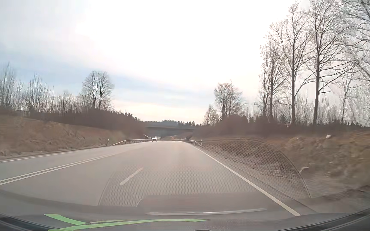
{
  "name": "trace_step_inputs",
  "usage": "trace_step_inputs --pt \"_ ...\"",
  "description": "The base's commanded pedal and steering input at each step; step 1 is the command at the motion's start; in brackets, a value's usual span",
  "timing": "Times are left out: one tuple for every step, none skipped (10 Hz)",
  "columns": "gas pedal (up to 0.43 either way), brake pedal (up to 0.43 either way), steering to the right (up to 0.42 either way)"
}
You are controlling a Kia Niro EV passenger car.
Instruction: Follow the waypoints while adhering to traffic rules and regulations
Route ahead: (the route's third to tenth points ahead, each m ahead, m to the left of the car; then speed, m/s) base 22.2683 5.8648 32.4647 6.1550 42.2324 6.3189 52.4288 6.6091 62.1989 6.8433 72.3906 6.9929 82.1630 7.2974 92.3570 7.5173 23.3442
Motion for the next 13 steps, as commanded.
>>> trace_step_inputs --pt "0.098 0.000 -0.002" --pt "0.079 0.000 -0.002" --pt "0.067 0.000 -0.002" --pt "0.059 0.000 -0.002" --pt "0.047 0.000 -0.002" --pt "0.039 0.000 -0.002" --pt "0.039 0.000 -0.002" --pt "0.028 0.000 -0.002" --pt "0.020 0.000 -0.002" --pt "0.020 0.000 -0.002" --pt "0.020 0.000 -0.002" --pt "0.020 0.000 -0.002" --pt "0.020 0.000 -0.002"
